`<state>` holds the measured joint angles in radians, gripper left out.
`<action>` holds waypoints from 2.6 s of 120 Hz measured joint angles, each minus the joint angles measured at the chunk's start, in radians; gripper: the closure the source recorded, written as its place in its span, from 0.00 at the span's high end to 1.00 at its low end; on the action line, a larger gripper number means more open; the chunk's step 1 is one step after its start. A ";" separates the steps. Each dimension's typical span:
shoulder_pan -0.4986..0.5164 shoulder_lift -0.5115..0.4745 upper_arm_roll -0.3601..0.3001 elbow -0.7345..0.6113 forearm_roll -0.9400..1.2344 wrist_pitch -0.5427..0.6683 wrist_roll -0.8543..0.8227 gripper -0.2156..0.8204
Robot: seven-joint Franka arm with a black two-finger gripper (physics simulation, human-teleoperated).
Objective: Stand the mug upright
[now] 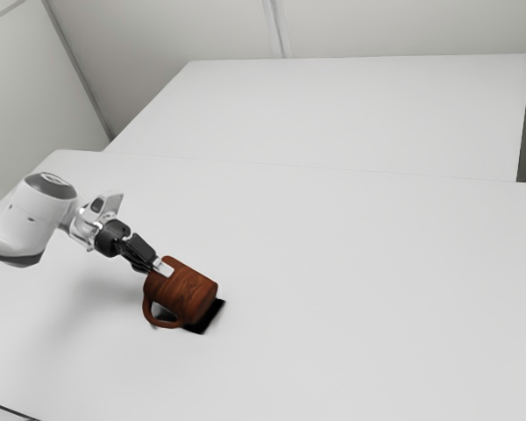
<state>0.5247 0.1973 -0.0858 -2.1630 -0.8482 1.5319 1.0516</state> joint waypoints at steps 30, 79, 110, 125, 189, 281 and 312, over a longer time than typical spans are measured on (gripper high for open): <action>-0.008 -0.109 -0.032 0.003 0.042 0.030 0.004 0.04; -0.006 -0.282 -0.295 -0.015 0.374 0.371 0.015 0.03; -0.009 -0.337 -0.404 -0.123 0.499 0.634 0.034 0.03; -0.007 -0.361 -0.421 -0.174 0.517 0.729 0.044 0.03; -0.004 -0.345 -0.438 -0.217 0.542 0.831 0.065 0.03; -0.003 -0.355 -0.460 -0.205 0.563 0.815 0.084 0.74; -0.001 -0.388 -0.462 -0.039 0.624 0.656 -0.146 0.78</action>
<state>0.5234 -0.1911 -0.5474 -2.2020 -0.2237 2.1874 0.9055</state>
